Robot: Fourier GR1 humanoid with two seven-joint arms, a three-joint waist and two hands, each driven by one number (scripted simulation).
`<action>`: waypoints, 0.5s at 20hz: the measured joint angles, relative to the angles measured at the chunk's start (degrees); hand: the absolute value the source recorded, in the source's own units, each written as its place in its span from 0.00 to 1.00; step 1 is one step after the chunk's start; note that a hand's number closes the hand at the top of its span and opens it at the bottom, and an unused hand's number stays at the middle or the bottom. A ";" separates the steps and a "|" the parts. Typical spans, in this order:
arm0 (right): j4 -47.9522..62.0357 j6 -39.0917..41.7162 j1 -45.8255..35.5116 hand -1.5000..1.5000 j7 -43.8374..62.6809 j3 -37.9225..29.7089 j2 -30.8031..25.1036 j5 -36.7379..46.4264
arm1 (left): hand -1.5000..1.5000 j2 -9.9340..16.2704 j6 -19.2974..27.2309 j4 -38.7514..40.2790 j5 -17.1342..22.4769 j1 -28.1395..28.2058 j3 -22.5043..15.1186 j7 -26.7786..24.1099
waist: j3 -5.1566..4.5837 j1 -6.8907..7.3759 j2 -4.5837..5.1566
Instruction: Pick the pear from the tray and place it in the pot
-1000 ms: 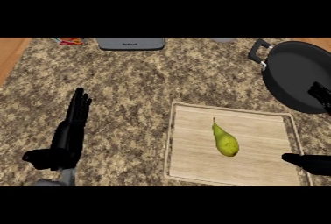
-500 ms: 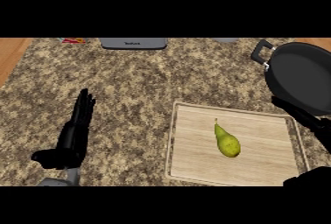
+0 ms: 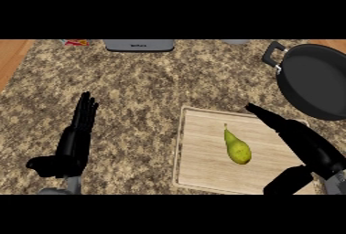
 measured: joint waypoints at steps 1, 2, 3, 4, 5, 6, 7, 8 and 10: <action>1.08 0.35 -0.38 0.00 0.36 0.68 0.70 1.27 | 0.50 0.09 -0.10 -0.58 -0.04 0.07 0.17 0.67 | 0.00 0.00 0.00; 1.79 0.99 -0.71 0.00 1.29 1.16 1.07 2.08 | 0.50 -0.10 -0.49 0.18 -0.07 0.03 0.32 0.02 | 0.01 -0.04 0.01; 1.89 1.45 -0.39 0.00 2.08 1.78 1.40 3.10 | 0.50 0.07 -0.62 -0.46 -0.21 0.40 0.45 0.26 | 0.01 -0.08 0.00; 3.18 1.80 -0.34 0.00 1.93 2.00 1.71 4.00 | 0.50 -0.47 -0.14 -0.80 -0.81 0.26 -0.04 0.84 | 0.02 -0.10 0.00; 4.57 1.92 -0.76 0.00 2.33 2.79 2.84 5.18 | 0.50 -0.60 -0.16 -0.99 -0.90 0.27 0.17 0.88 | 0.02 -0.09 0.01; 5.75 2.37 -0.77 0.00 1.99 2.97 3.49 5.93 | 0.50 -0.62 -0.82 -0.18 -0.68 0.03 0.82 0.13 | 0.03 -0.12 0.02; 6.94 2.84 -1.33 0.00 2.12 3.18 4.71 6.76 | 0.50 -0.98 -0.72 -0.23 -1.23 0.04 0.72 0.16 | 0.03 -0.14 0.02; 7.99 3.68 -1.90 0.00 2.12 2.80 5.62 7.25 | 0.50 -1.11 -1.29 0.34 -1.20 -0.16 1.25 -0.17 | 0.04 -0.16 0.02; 9.53 4.25 -1.10 0.00 0.71 2.71 6.93 8.92 | 0.50 -1.62 -1.93 1.68 -1.31 -0.86 2.11 -0.60 | 0.03 -0.25 0.02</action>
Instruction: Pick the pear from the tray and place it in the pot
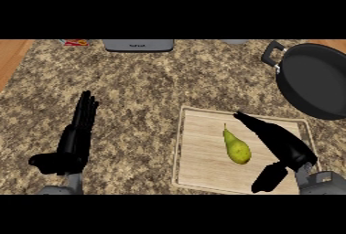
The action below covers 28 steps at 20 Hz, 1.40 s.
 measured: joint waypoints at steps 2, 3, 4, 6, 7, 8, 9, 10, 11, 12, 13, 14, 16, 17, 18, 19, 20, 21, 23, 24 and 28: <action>0.40 0.72 0.47 0.00 -0.66 -0.59 1.34 1.45 | 0.50 -1.05 0.55 -0.69 -1.38 0.47 -0.58 0.46 | 0.00 -0.04 -0.01; 0.70 0.74 1.05 0.00 -1.38 -0.60 2.08 2.62 | 0.50 -1.30 0.46 -0.65 -1.78 0.34 -0.42 0.81 | 0.00 -0.06 -0.02; 1.90 0.45 0.75 0.00 -1.78 -0.29 3.23 3.87 | 0.50 -1.42 0.37 -0.45 -1.90 -0.49 0.00 1.40 | 0.00 -0.07 -0.02; 2.65 -0.29 1.62 0.00 -2.67 0.08 4.71 6.32 | 0.50 -1.82 0.51 -1.13 -2.85 0.20 -0.03 1.57 | 0.01 -0.07 -0.03; 3.47 -0.07 1.50 0.00 -3.32 -0.38 5.23 7.11 | 0.50 -1.60 -0.35 -0.87 -2.63 0.37 0.64 1.29 | 0.01 -0.06 -0.03; 5.46 -0.34 0.78 0.00 -4.45 -0.82 5.91 7.89 | 0.50 -1.56 -0.54 -1.92 -2.77 0.82 0.69 1.72 | 0.01 -0.01 -0.03; 4.88 0.22 1.35 0.00 -4.63 -1.14 5.99 8.52 | 0.50 -1.83 -0.98 -1.63 -2.80 1.24 0.90 1.12 | 0.02 -0.04 -0.02; 5.40 0.59 1.13 0.00 -4.74 -1.40 6.81 9.37 | 0.50 -1.99 -1.19 -1.69 -3.05 1.10 1.25 1.23 | 0.01 -0.05 -0.03; 5.50 0.79 1.33 0.00 -4.90 -1.64 7.50 10.21 | 0.50 -2.17 -1.23 -2.50 -3.39 1.22 1.36 1.92 | 0.01 -0.05 -0.03; 6.69 1.03 0.83 0.00 -5.44 -2.09 8.08 10.90 | 0.50 -2.58 -1.42 -1.92 -3.71 1.19 1.41 1.46 | 0.01 -0.05 -0.03; 7.64 1.11 0.19 0.00 -5.48 -2.31 9.01 11.66 | 0.50 -3.16 -1.36 -1.58 -4.15 1.25 1.21 1.22 | 0.01 -0.05 -0.03; 8.37 1.10 0.26 0.00 -6.55 -2.79 9.17 12.27 | 0.50 -3.21 -1.61 -2.61 -4.37 1.96 1.02 1.80 | 0.01 -0.03 -0.03; 10.15 1.25 -0.24 0.00 -7.53 -3.61 10.07 13.50 | 0.50 -3.60 -1.91 -2.22 -4.54 1.69 1.70 1.72 | 0.01 -0.04 -0.02; 10.52 1.19 0.05 0.00 -8.11 -3.86 10.60 14.11 | 0.50 -3.72 -2.35 -1.92 -4.61 2.02 1.98 1.09 | 0.01 -0.05 -0.03; 10.57 0.91 0.91 1.00 -9.40 -3.89 10.59 14.66 | 0.50 -3.42 -2.94 -2.18 -4.35 2.16 2.49 1.31 | 0.00 -0.06 -0.03; 11.87 0.64 0.46 1.00 -10.99 -4.25 10.66 15.29 | 0.50 -3.34 -3.39 -2.26 -4.29 2.18 2.78 1.38 | 0.00 -0.05 -0.03; 11.94 -0.10 0.27 1.00 -12.03 -4.46 10.37 16.12 | 0.50 -3.40 -3.54 -1.73 -4.34 1.91 2.99 1.17 | 0.01 -0.07 -0.02; 12.48 -1.20 -0.34 1.00 -13.14 -4.55 10.42 17.00 | 0.50 -3.81 -3.19 -1.84 -4.63 1.37 2.73 1.80 | 0.01 -0.06 -0.01; 12.77 -4.45 -0.20 1.00 -14.77 -4.03 11.43 19.15 | 0.50 -4.20 -3.00 -2.43 -5.09 1.96 2.32 1.94 | 0.01 -0.03 -0.03; 12.72 -5.96 0.19 1.00 -15.34 -3.72 11.97 20.18 | 0.50 -4.11 -2.91 -1.95 -5.06 0.78 2.92 2.58 | 0.00 -0.08 -0.04; 13.82 -8.30 0.07 1.00 -18.56 -4.83 12.66 22.74 | 0.50 -3.82 -4.08 -3.29 -4.85 1.70 3.95 3.04 | -0.04 -0.04 -0.12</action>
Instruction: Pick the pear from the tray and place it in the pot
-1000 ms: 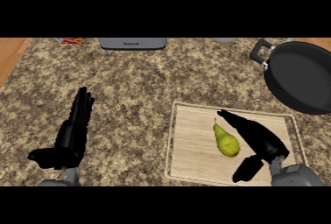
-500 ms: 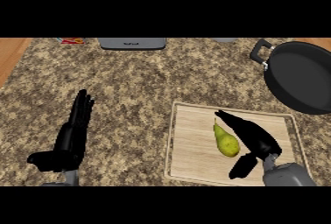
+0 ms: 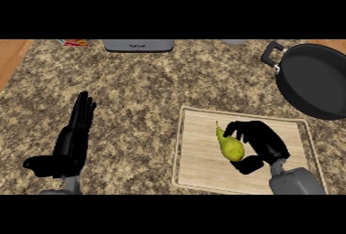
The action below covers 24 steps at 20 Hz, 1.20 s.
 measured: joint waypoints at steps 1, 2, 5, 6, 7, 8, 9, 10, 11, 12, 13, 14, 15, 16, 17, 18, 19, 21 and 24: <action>1.03 -0.55 -0.36 1.00 -1.27 -0.48 0.02 0.56 | 0.50 -0.26 -0.04 0.60 -0.25 -0.03 0.07 -0.33 | 0.00 0.00 -0.01; 2.79 -0.92 -1.75 1.00 -2.32 -1.22 0.25 0.83 | 0.50 -0.39 -0.17 1.08 -0.40 -0.29 0.19 -0.64 | -0.01 0.02 0.01; 1.60 -1.51 -1.37 1.00 -3.07 -2.19 0.55 1.84 | 0.50 -0.82 -0.90 1.80 -0.35 0.11 0.61 -1.89 | 0.02 -0.03 0.05; 1.03 -2.33 -0.58 1.00 -3.74 -2.41 0.22 2.44 | 0.50 -1.16 -0.52 1.94 -0.79 -0.12 0.47 -1.79 | 0.02 -0.07 0.05; -0.62 -2.34 -0.45 1.00 -2.96 -2.58 0.38 2.70 | 0.50 -0.94 -0.89 2.13 -0.41 -0.47 1.00 -1.78 | 0.03 -0.13 0.06; 1.05 -3.37 -2.40 1.00 -1.56 -3.88 0.91 3.30 | 0.50 -1.05 -0.96 1.74 -0.39 -0.38 0.78 -1.50 | 0.04 0.12 0.09; 2.98 -4.44 -4.93 1.00 1.19 -5.34 1.74 4.22 | 0.50 -1.14 -0.97 1.98 -0.57 -0.77 0.57 -1.44 | 0.04 0.51 0.25; 5.08 -5.32 -7.33 1.00 4.39 -7.15 2.09 5.19 | 0.50 -1.20 -1.15 2.06 -0.65 -0.98 0.29 -1.46 | 0.03 1.11 0.48; 7.00 -6.41 -9.53 1.00 7.92 -8.87 2.43 6.37 | 0.50 -1.28 -1.17 2.00 -0.85 -1.26 -0.02 -1.41 | 0.02 1.77 0.74; 8.78 -7.43 -11.60 1.00 11.23 -10.72 2.41 7.42 | 0.50 -1.35 -1.34 1.97 -0.86 -1.67 -0.24 -1.40 | 0.00 2.44 1.12; 10.44 -8.33 -13.41 1.00 14.57 -12.55 2.13 8.48 | 0.50 -1.37 -1.51 1.92 -0.92 -1.97 -0.49 -1.43 | -0.04 3.06 1.49; 12.09 -9.29 -15.43 1.00 17.82 -14.24 1.88 9.57 | 0.50 -1.43 -1.66 1.87 -1.02 -2.21 -0.79 -1.45 | -0.06 3.78 1.80; 13.72 -10.42 -17.49 1.00 21.00 -15.62 1.71 10.86 | 0.50 -1.44 -1.96 1.76 -1.07 -2.57 -1.15 -1.45 | -0.07 4.51 2.06; 15.22 -11.45 -19.87 1.00 24.10 -16.87 1.31 12.28 | 0.50 -1.63 -2.13 1.70 -1.10 -2.82 -1.55 -1.41 | -0.07 5.20 2.22; 16.92 -12.69 -22.12 1.00 27.05 -17.83 1.01 13.91 | 0.50 -1.69 -2.33 1.79 -1.29 -2.89 -1.97 -1.53 | -0.08 5.79 2.34; 18.56 -13.74 -24.57 1.00 29.61 -18.81 0.39 15.39 | 0.50 -1.83 -2.37 1.82 -1.41 -3.31 -2.23 -1.47 | -0.07 6.28 2.48; 20.18 -15.14 -26.90 1.00 32.21 -19.32 0.25 17.15 | 0.50 -1.94 -2.62 1.80 -1.49 -3.60 -2.72 -1.17 | -0.05 6.79 2.55; 23.24 -17.91 -31.53 1.00 36.77 -19.98 -0.33 20.75 | 0.50 -2.33 -2.68 2.00 -1.62 -4.03 -3.23 -1.15 | -0.05 7.70 2.73; 28.36 -21.41 -38.05 1.00 42.65 -19.95 -1.25 26.46 | 0.50 -2.49 -2.81 2.21 -1.83 -4.73 -3.62 -0.84 | -0.05 8.46 2.82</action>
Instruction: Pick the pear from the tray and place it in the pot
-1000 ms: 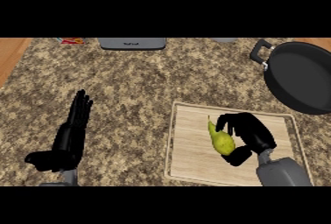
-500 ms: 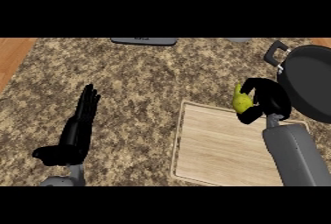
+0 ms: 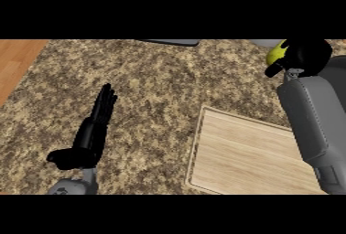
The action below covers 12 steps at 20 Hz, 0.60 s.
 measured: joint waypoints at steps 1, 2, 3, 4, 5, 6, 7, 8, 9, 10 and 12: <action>1.73 -0.91 -2.11 1.00 1.87 0.08 -0.36 1.84 | 0.50 0.07 0.01 0.11 -0.09 -0.35 0.05 0.11 | 0.00 0.12 0.02; 3.60 -1.48 -4.15 1.00 3.97 0.32 -0.47 3.77 | 0.50 0.15 -0.09 0.38 -0.06 -0.56 0.17 0.08 | -0.02 0.13 0.01; 5.58 -2.18 -5.94 1.00 5.71 0.45 -0.48 5.49 | 0.50 0.17 -0.13 0.53 -0.14 -0.75 0.12 0.16 | -0.02 0.12 0.01; 7.57 -2.40 -7.88 1.00 7.18 0.35 -0.75 6.94 | 0.50 0.10 -0.08 0.60 -0.23 -0.74 0.06 0.02 | -0.02 0.09 -0.02; 9.47 -2.88 -9.57 1.00 8.40 0.25 -1.05 8.34 | 0.50 -0.12 0.11 0.76 -0.26 -0.78 0.04 0.06 | -0.01 -0.02 -0.03; 11.37 -3.29 -11.12 1.00 9.78 0.23 -1.11 9.77 | 0.50 0.06 -0.17 0.75 -0.09 -0.88 0.17 0.00 | -0.01 -0.04 -0.04; 13.24 -3.67 -12.33 1.00 10.48 -0.01 -1.67 10.97 | 0.50 0.08 0.02 0.61 -0.16 -0.99 0.30 0.13 | 0.00 -0.14 -0.04; 14.98 -4.17 -13.44 1.00 11.34 -0.13 -1.60 12.23 | 0.50 0.16 0.03 0.68 -0.07 -1.12 0.55 0.14 | 0.01 -0.25 -0.04; 16.69 -4.48 -14.59 1.00 11.84 -0.36 -1.74 13.25 | 0.50 0.29 -0.14 0.76 0.06 -0.84 0.62 0.23 | 0.03 -0.53 -0.13; 18.27 -4.88 -15.60 1.00 12.19 -0.74 -2.08 14.10 | 0.50 0.37 -0.11 0.63 0.10 -0.97 0.77 0.44 | 0.04 -0.77 -0.18; 21.14 -5.88 -17.02 1.00 12.97 -1.49 -2.44 15.68 | 0.50 0.01 0.44 0.73 -0.07 -0.99 0.85 0.53 | 0.07 -1.32 -0.26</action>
